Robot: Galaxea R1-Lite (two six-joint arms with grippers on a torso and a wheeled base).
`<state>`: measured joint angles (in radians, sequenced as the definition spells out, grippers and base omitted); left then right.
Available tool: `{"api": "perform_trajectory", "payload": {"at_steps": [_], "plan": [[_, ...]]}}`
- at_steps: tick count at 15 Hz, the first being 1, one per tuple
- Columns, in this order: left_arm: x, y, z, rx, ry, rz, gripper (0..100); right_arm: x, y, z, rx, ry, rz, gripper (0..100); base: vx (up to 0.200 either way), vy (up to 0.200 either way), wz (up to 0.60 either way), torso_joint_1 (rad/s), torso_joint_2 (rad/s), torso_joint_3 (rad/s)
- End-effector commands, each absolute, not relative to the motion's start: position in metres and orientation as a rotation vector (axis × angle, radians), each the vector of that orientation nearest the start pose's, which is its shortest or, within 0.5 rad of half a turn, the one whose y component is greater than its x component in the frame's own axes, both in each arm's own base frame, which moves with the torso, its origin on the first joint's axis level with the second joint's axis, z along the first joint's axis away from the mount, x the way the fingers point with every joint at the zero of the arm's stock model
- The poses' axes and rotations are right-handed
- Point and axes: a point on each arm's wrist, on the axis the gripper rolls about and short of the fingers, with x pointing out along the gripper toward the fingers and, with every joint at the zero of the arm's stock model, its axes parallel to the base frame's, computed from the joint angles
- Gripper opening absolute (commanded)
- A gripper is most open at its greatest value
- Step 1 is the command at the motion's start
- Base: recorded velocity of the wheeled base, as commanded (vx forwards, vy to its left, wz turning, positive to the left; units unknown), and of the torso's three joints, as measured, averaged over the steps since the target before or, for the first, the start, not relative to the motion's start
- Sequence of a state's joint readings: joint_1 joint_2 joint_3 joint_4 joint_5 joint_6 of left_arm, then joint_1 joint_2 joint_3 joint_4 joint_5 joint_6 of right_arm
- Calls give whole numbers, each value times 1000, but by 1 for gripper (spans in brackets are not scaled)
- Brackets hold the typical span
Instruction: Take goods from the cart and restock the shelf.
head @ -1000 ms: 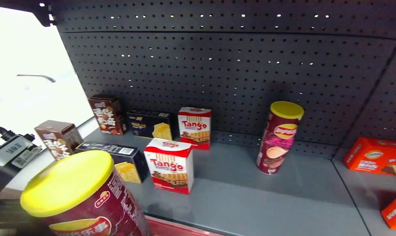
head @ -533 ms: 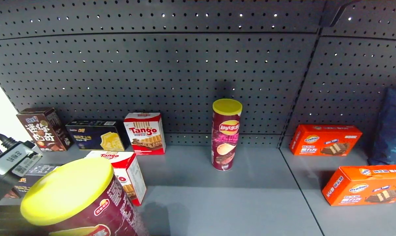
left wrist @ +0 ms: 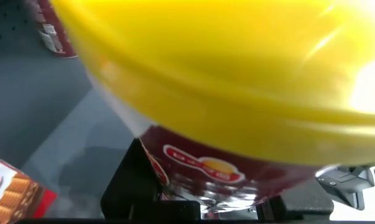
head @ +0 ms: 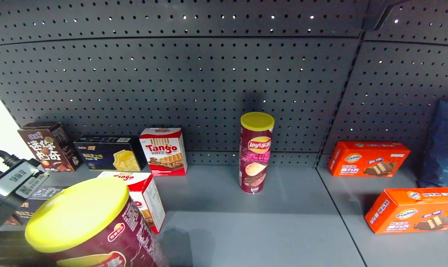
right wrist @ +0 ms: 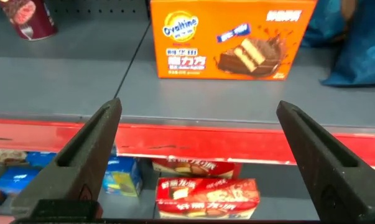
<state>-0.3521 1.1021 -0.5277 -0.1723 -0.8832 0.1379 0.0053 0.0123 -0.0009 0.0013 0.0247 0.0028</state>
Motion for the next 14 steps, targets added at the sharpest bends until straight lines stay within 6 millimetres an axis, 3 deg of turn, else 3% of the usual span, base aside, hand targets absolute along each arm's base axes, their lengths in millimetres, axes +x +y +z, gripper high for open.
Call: {"api": "perform_trajectory", "payload": {"at_steps": [1,2,3,4,5,8,10,11,14], "plan": [[126,-68,198,7,340,-1262,0,-17,0,78,22,77,31,100,0,0,0,0,0,0],[127,-70,199,11,338,-1274,0,-17,0,81,13,68,69,100,0,0,0,0,0,0],[126,-71,199,13,339,-1279,0,-19,0,102,27,21,104,100,0,0,0,0,0,0],[125,-74,199,17,340,-1300,0,-2,1,186,210,22,146,100,0,0,0,0,0,0],[124,-74,198,17,347,-1300,0,12,3,195,227,61,177,100,0,0,0,0,0,0],[123,-74,195,25,359,-1282,0,25,11,199,82,111,451,100,0,0,0,0,0,0],[124,-75,194,24,365,-1288,0,45,22,222,66,139,557,100,0,0,0,0,0,0],[125,-79,191,21,390,-1309,0,55,31,229,56,168,637,100,0,0,0,0,0,0],[135,-88,185,17,431,-1337,0,89,60,227,-40,257,756,100,0,0,0,0,0,0]]}}
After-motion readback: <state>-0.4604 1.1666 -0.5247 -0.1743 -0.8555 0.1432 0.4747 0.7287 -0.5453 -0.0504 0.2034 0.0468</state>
